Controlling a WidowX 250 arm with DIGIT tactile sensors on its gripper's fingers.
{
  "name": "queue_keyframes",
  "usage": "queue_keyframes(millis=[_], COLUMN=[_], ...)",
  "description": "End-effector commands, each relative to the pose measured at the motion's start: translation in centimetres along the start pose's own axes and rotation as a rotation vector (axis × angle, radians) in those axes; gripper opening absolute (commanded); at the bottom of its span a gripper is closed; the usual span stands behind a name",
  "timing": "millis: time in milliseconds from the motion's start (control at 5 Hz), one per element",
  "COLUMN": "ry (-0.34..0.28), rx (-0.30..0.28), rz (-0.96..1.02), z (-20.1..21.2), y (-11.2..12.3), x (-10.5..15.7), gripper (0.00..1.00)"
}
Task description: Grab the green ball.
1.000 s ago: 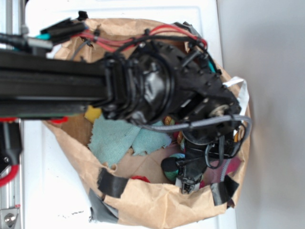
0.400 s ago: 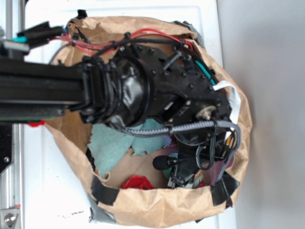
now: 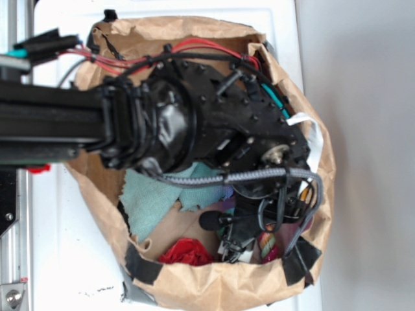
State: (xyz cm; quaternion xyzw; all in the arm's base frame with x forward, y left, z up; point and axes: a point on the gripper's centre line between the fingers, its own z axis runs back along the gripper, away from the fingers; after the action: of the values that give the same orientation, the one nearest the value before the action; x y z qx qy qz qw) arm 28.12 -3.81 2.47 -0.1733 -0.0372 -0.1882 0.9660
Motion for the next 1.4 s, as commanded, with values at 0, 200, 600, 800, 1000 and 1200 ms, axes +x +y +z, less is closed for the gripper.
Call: queue_keyframes(millis=[0, 200, 600, 800, 1000, 1200], ry=[-0.023, -0.032, -0.031, -0.018, -0.012, -0.031], rx=[0.005, 0.027, 0.021, 0.026, 0.039, 0.040], rz=[-0.011, -0.009, -0.028, -0.042, -0.058, -0.048], z=[2.7, 2.6, 0.7, 0.3, 0.0, 0.0], y=[-0.4, 0.2, -0.4, -0.6, -0.5, -0.4], x=[-0.8, -0.7, -0.2, -0.7, -1.3, -1.4], gripper=[1.00, 1.00, 1.00, 1.00, 1.00, 0.00])
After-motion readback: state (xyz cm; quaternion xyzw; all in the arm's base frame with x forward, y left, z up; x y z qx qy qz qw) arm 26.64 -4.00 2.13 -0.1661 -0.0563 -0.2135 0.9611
